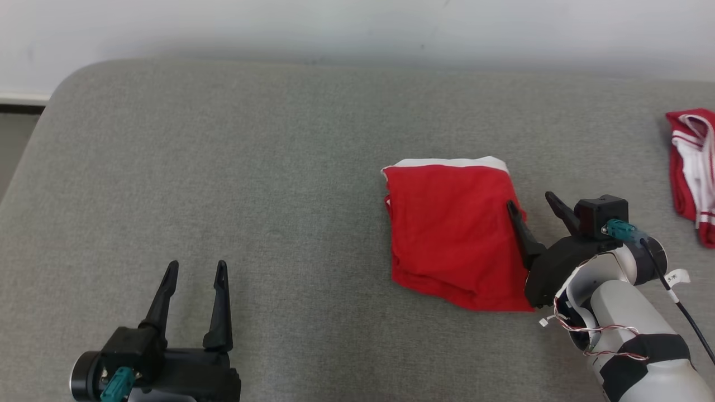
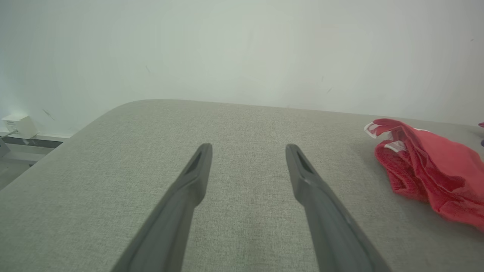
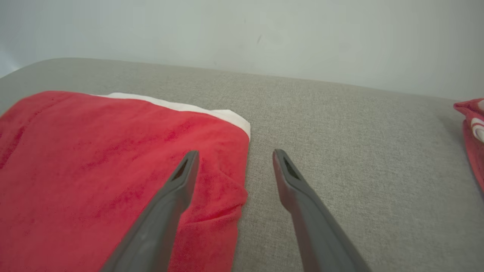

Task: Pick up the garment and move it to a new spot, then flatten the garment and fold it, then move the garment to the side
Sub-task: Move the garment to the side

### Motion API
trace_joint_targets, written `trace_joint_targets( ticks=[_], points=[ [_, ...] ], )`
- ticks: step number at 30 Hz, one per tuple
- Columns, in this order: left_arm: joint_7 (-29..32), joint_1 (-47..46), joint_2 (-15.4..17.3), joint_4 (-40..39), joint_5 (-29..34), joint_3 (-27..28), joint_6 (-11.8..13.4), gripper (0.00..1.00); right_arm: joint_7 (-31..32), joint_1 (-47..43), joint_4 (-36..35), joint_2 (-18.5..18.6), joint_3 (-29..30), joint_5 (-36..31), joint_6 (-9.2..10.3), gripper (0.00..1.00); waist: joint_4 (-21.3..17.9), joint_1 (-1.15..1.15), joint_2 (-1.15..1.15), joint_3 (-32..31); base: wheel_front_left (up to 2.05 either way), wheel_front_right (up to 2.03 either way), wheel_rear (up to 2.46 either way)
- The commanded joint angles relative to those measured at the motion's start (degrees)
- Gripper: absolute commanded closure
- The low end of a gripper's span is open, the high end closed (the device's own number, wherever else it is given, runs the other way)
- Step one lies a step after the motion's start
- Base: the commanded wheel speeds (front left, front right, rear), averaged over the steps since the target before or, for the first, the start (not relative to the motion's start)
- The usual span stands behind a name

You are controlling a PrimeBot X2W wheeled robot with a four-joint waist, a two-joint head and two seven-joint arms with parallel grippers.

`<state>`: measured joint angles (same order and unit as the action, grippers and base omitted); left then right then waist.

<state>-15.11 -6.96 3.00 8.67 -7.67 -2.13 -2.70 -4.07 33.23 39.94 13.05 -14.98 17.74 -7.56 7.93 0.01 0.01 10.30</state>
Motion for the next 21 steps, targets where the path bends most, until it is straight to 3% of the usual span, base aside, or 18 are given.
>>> trace_joint_targets(
  ticks=[1,8,9,10,12,21],
  points=[
    [-0.02,-1.0,-0.07,0.06,-0.84,-0.16,0.14,0.0,0.03,0.85,1.53,0.27,-0.47,0.48,0.16,0.0,1.67,-0.01,-0.01,1.81,0.0,0.0,0.0],
    [-0.01,-2.0,-0.11,-0.2,-0.94,-0.52,0.82,0.0,-0.6,2.44,8.73,-1.67,-2.42,3.24,0.17,0.0,1.85,-0.01,-0.01,3.21,0.0,0.0,0.0],
    [-0.02,-2.05,-0.12,-0.25,-1.07,-0.51,1.0,0.0,-0.65,2.47,9.27,-1.84,-2.77,3.94,0.17,0.07,1.69,-0.01,-0.01,3.32,0.0,0.0,0.0],
    [-0.02,-2.11,-0.12,-0.3,-1.2,-0.44,1.09,0.0,-0.35,2.49,9.91,-2.04,-3.55,4.39,0.16,0.57,1.46,-0.01,-0.01,3.44,0.0,0.0,0.0],
    [-0.02,-2.22,-0.12,-0.22,-1.4,-0.47,1.09,0.0,-0.26,2.15,10.93,-2.36,-4.39,5.93,0.17,1.0,1.13,-0.01,-0.01,3.52,0.0,0.0,0.0],
    [-0.01,-3.12,-0.1,0.21,-1.32,-1.29,0.88,0.0,-2.03,6.62,11.93,0.87,-9.23,7.89,0.18,1.0,-0.98,-0.01,-0.01,3.29,0.0,0.0,0.0]
  ],
)
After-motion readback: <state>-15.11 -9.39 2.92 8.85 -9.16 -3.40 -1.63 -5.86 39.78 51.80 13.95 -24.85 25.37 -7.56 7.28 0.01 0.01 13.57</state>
